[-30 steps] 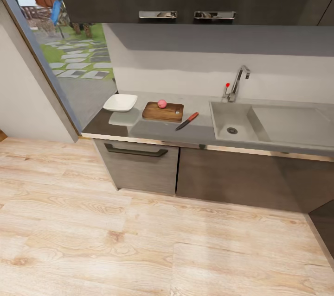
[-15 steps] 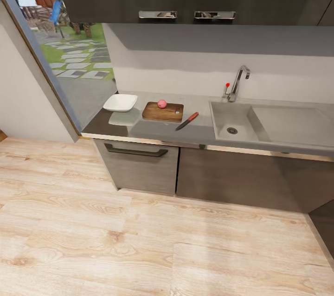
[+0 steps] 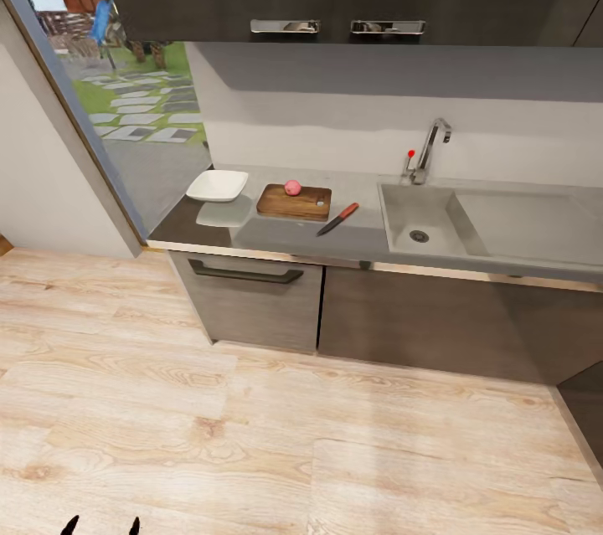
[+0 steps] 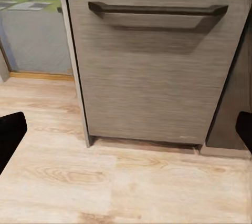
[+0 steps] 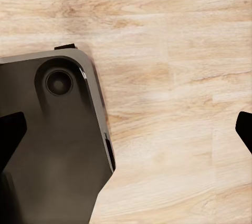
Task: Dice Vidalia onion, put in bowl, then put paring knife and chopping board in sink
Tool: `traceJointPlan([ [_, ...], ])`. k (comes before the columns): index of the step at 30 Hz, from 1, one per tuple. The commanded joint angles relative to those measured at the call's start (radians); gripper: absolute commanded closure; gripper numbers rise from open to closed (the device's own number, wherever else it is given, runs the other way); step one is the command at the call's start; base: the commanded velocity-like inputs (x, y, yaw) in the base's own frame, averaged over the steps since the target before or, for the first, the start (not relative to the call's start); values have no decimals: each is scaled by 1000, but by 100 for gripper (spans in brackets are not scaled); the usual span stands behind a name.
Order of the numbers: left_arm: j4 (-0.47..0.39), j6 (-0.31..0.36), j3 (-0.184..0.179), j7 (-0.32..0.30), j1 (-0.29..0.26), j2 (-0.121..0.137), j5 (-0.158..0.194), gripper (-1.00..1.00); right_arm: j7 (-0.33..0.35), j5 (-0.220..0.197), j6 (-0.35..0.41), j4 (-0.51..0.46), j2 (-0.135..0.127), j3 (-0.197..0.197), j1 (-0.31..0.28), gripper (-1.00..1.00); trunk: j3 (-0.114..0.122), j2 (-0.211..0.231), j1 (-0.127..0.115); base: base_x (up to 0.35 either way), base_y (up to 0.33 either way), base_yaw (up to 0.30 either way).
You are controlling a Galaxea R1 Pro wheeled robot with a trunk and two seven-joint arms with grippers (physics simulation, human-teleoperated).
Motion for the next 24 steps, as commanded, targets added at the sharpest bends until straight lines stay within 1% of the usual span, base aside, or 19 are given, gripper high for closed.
traceJointPlan([
  [1, -34, 29, 0, -9, 0, -3, 10, -100, -3, 9, -1, -1, 1, -5, 0, -100, -1, -2, 1, 0, 0, 0],
  [2, -51, 49, 0, -9, 0, -4, 10, -100, -3, 9, -1, -1, 1, -5, 0, -100, -1, -2, 1, 0, 0, 0],
  [4, -121, 170, 0, -9, 0, -7, 9, -100, -3, 9, -1, -1, 1, -5, 0, -100, -1, -2, 1, 0, 0, 0],
  [5, -141, 206, 0, -10, 0, -7, 8, -100, -3, 9, -1, -1, 1, -5, 0, -100, -1, -2, 1, 0, 0, 0],
  [7, -222, 343, 0, -10, 0, -7, 3, -100, -3, 9, -1, -1, 1, -5, 0, -100, -1, -2, 1, 0, 0, 0],
  [9, -274, 404, 0, -10, 0, -7, -6, -100, -3, 9, -1, -1, 1, -5, 0, -100, -1, -2, 1, 0, 0, 0],
  [10, -287, 417, 0, -10, 0, -7, -11, -100, -3, 9, -1, -1, 1, -5, 0, -100, -1, -2, 1, 0, 0, 0],
  [11, -304, 435, 0, -10, 0, -7, -23, -100, -3, 9, -1, -1, 1, -5, 0, -100, -1, -2, 1, 0, 0, 0],
  [13, -309, 443, 0, -12, 0, -8, -52, -100, -3, 9, -1, -1, 1, -5, 0, -100, -1, -2, 1, 0, 0, 0],
  [14, -297, 427, -1, -12, 0, -8, -78, -100, -3, 9, -1, -1, 1, -5, 0, -100, -1, -2, 1, 0, 0, 0],
  [15, -280, 390, -1, -11, 0, -9, -101, -100, -3, 9, -1, -1, 1, -5, 0, -100, -1, -2, 1, 0, 0, 0],
  [16, -273, 367, -1, -11, 0, -10, -109, -100, -3, 9, -1, -1, 1, -5, 0, -100, -1, -2, 1, 0, 0, 0],
  [17, -259, 318, -1, -10, 0, -13, -122, -100, -3, 9, -1, -1, 1, -5, 0, -100, -1, -2, 1, 0, 0, 0],
  [19, -249, 267, -1, -8, 0, -24, -133, -100, -3, 9, -1, -1, 1, -5, 0, -100, -1, -2, 1, 0, 0, 0],
  [22, -246, 240, 5, -8, 0, -34, -139, -100, -3, 9, -1, -1, 1, -5, 0, -100, -1, -2, 1, 0, 0, 0],
  [24, -245, 233, 18, -7, 0, -37, -142, -100, -3, 9, -1, -1, 1, -5, 0, -100, -1, -2, 1, 0, 0, 0],
])
